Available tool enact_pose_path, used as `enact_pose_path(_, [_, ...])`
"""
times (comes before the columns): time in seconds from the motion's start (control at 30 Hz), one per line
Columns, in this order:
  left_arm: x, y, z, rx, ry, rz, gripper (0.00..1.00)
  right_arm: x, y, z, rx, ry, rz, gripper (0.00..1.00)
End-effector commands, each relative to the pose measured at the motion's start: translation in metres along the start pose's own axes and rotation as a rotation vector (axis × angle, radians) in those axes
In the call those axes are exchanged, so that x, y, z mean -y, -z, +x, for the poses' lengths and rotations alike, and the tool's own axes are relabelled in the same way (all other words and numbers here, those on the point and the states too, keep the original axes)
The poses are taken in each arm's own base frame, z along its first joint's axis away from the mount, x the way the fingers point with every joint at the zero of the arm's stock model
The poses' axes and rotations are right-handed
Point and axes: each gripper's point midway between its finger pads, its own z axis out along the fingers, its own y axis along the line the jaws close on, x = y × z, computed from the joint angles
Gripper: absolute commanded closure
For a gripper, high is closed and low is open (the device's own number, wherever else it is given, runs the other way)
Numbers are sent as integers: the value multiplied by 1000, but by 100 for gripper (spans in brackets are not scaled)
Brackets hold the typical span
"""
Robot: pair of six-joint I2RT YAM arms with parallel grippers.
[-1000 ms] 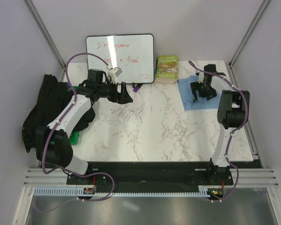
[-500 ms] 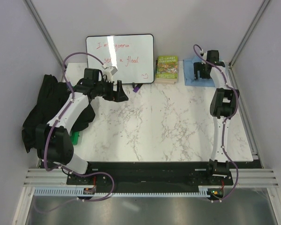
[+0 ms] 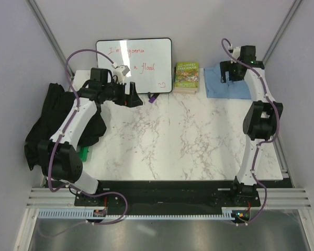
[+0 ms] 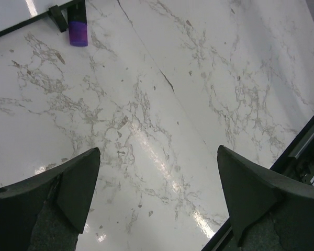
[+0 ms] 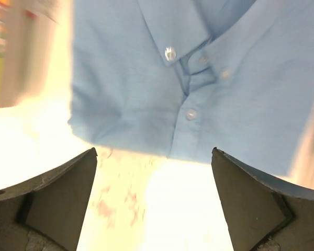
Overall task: Fold and stack the long sleeve shirts
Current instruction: Neatly place the folded shirt to the corner
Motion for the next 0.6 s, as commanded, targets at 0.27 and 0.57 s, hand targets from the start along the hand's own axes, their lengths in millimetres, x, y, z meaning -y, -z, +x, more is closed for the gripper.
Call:
enact_pose_path(0.27, [-4,48,12,-94,-47,-163,1,-79,228,24,158,95,-262,2])
enact_pose_path(0.57, [-16,52,97,-210,-37,-209,0,-108,233,163,31,132,-295,2])
